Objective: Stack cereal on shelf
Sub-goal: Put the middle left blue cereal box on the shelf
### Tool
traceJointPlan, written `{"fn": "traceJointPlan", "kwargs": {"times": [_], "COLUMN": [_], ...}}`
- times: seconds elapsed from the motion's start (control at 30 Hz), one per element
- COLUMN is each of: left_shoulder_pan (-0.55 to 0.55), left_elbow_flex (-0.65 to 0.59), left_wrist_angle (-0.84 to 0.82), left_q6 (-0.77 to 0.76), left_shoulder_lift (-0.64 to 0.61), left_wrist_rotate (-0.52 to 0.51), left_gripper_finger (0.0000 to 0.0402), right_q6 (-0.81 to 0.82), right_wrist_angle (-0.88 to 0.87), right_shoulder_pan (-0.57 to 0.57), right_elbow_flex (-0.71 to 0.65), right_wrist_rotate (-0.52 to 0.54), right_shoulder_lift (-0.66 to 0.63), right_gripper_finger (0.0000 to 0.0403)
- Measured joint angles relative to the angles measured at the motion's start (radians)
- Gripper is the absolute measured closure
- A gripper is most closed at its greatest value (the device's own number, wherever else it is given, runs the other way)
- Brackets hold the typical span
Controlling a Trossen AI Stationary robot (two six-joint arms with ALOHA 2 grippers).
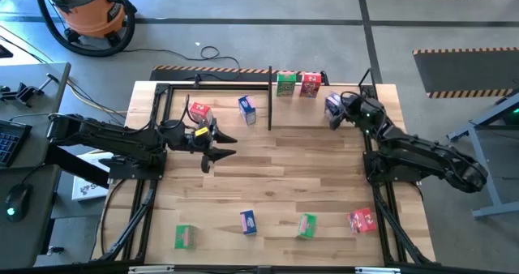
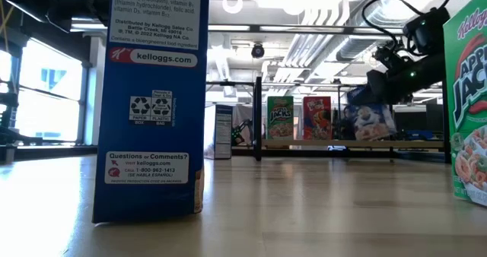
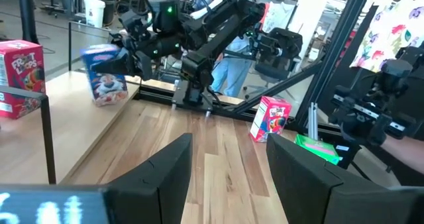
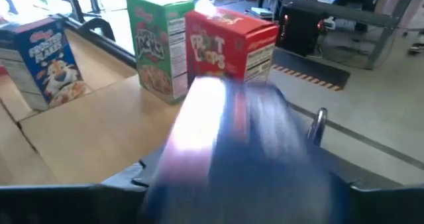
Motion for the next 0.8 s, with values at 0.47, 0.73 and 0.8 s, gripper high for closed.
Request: {"fn": "traceJointPlan", "kwargs": {"times": [0.47, 0.73, 0.8], "left_shoulder_pan": [0.000, 0.015, 0.029], "left_elbow_flex": [0.000, 0.001, 0.001], "left_wrist_angle": [-0.001, 0.111, 0.170], "left_q6": [-0.010, 0.000, -0.004], "left_shoulder_lift": [0.001, 0.127, 0.177], "left_wrist_rotate": [-0.008, -0.110, -0.105], "left_gripper_finger": [0.0218, 0.0218, 0.0218], "right_q6": [-0.023, -0.135, -0.155], "right_wrist_angle": [-0.176, -0.346, -0.424], "right_shoulder_pan": [0.000, 0.021, 0.041], "right_elbow_flex": [0.129, 0.263, 0.307], "right_wrist_rotate": [0.053, 0.053, 0.048], "right_shoulder_lift": [-0.002, -0.008, -0.018], "right_gripper_finger": [0.0135, 0.0135, 0.0136]}}
